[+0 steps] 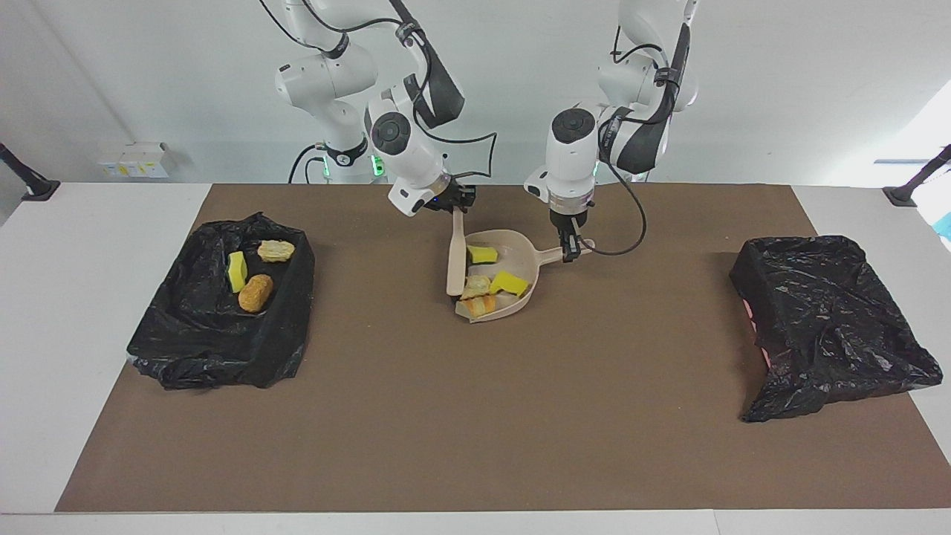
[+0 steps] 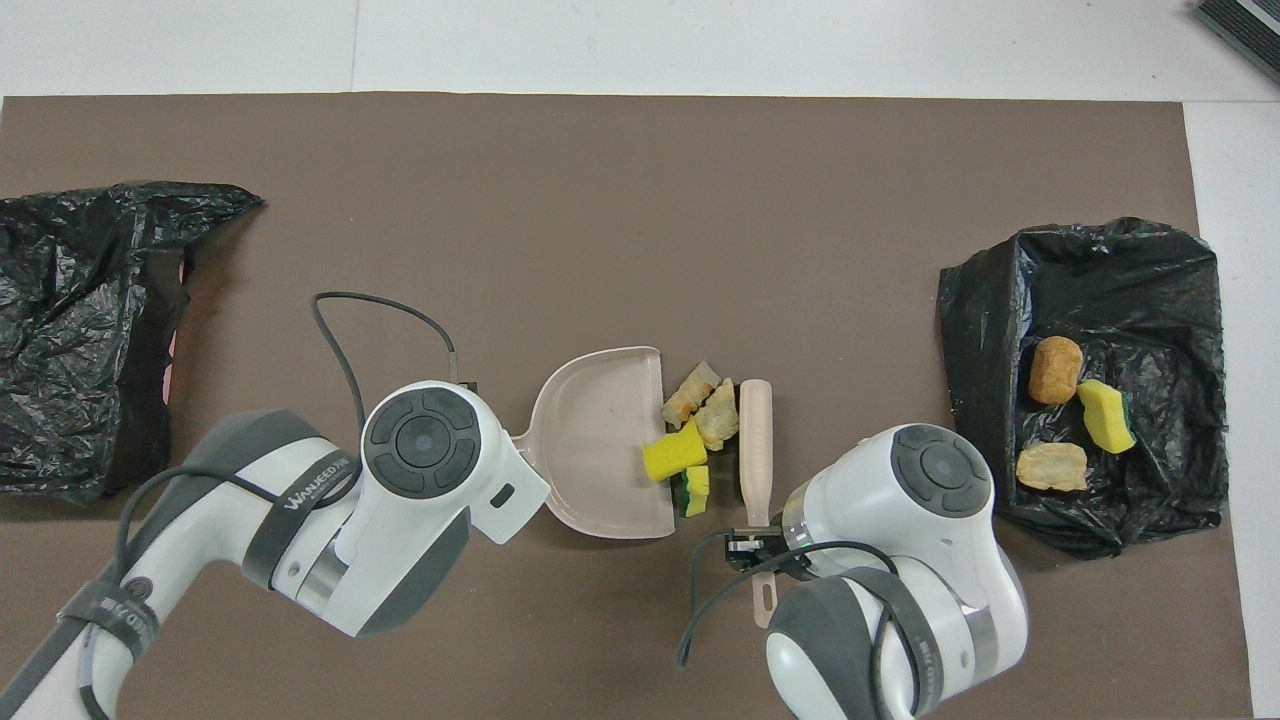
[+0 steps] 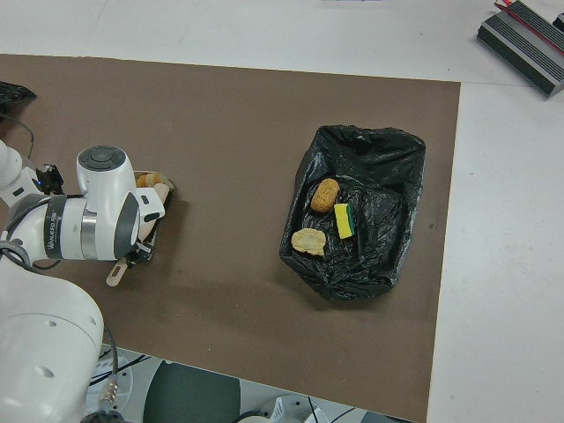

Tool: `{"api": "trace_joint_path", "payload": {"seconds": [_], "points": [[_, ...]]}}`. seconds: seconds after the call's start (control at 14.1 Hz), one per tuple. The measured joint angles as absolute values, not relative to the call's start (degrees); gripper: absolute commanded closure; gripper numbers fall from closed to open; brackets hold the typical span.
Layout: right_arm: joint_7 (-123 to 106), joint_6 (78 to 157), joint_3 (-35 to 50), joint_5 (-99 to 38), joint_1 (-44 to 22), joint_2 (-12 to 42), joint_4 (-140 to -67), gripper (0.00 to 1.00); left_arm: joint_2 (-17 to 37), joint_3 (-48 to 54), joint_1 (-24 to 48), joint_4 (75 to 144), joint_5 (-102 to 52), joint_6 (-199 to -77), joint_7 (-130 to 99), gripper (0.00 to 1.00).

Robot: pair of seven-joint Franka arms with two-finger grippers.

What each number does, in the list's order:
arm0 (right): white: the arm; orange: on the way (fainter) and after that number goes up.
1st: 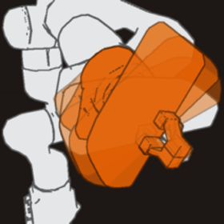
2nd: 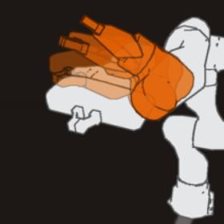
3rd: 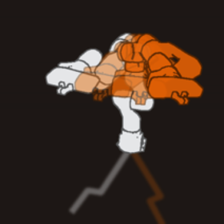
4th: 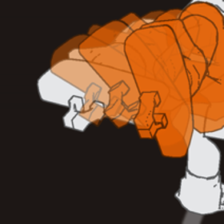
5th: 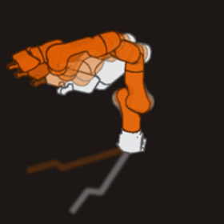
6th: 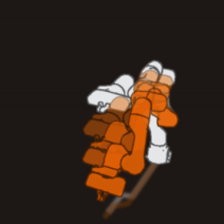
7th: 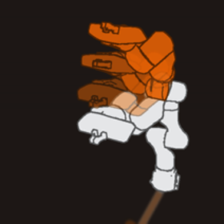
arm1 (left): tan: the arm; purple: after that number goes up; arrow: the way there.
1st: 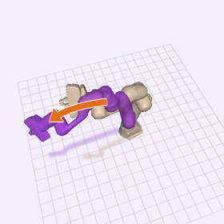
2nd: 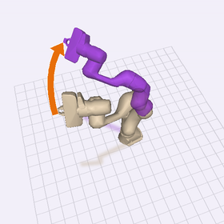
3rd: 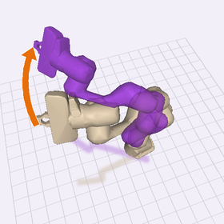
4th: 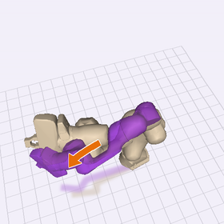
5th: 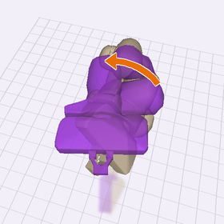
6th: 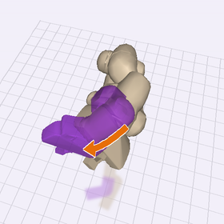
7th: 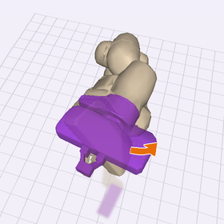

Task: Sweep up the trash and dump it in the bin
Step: 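Sweep the sponges into the dustpan with the right gripper's brush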

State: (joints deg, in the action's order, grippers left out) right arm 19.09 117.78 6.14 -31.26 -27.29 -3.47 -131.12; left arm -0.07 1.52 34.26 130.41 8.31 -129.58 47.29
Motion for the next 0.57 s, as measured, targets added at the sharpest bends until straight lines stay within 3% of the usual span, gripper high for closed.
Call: {"api": "trace_joint_path", "payload": {"seconds": [0.21,0.57], "points": [[21.2,117.4,6.2,-31.5,-28.9,-3.2,-127.8,1.0,0.0,1.4,34.3,131.3,8.3,-132.6,46.7,1.0],[22.1,106.1,5.0,-26.1,-26.4,-5.2,-122.9,1.0,0.1,0.9,33.6,131.3,8.2,-133.1,45.5,1.0]]}}
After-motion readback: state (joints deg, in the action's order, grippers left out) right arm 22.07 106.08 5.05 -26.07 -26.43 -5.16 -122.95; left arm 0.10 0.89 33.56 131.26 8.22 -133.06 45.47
